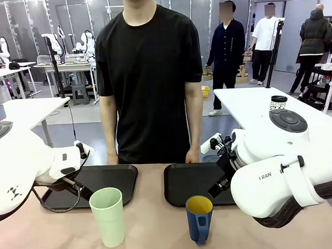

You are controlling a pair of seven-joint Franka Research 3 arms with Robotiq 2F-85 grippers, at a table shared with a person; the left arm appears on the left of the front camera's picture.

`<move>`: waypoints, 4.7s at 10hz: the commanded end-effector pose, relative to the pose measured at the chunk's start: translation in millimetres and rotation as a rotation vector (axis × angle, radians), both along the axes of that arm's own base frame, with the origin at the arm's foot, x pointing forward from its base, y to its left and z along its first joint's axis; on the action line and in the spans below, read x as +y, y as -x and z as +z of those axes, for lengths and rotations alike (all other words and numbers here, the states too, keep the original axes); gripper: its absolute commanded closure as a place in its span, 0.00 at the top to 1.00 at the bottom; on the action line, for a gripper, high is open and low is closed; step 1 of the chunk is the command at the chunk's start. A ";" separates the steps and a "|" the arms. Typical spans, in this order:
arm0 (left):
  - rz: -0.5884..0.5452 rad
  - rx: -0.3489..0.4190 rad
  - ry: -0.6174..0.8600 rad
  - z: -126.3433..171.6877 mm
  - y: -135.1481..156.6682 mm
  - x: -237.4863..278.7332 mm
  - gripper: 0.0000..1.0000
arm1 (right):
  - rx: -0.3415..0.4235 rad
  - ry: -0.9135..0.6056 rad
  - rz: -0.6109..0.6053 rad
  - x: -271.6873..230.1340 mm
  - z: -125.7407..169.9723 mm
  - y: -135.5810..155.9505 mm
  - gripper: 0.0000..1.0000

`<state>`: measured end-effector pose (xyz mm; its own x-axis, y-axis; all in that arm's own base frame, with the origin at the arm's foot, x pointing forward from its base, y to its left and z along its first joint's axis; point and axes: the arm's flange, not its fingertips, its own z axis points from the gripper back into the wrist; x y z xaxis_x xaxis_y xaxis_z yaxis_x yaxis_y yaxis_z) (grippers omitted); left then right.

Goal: Sort and store the cups by type.
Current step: Pick up the Reusable plastic cup.

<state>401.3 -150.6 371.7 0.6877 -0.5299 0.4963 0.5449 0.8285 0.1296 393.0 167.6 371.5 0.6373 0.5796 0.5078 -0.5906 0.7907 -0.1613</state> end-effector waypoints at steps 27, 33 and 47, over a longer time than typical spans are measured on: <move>-0.004 -0.273 0.077 93.9 66.9 -19.5 1.00 | -0.329 0.141 -0.189 20.5 137.8 52.6 1.00; -0.031 -0.348 0.033 103.9 91.0 -32.0 1.00 | -0.415 0.168 -0.187 27.7 136.6 80.6 1.00; 0.291 -0.124 0.058 49.7 -25.8 117.0 1.00 | -0.047 0.065 -0.545 -113.6 80.0 -44.1 1.00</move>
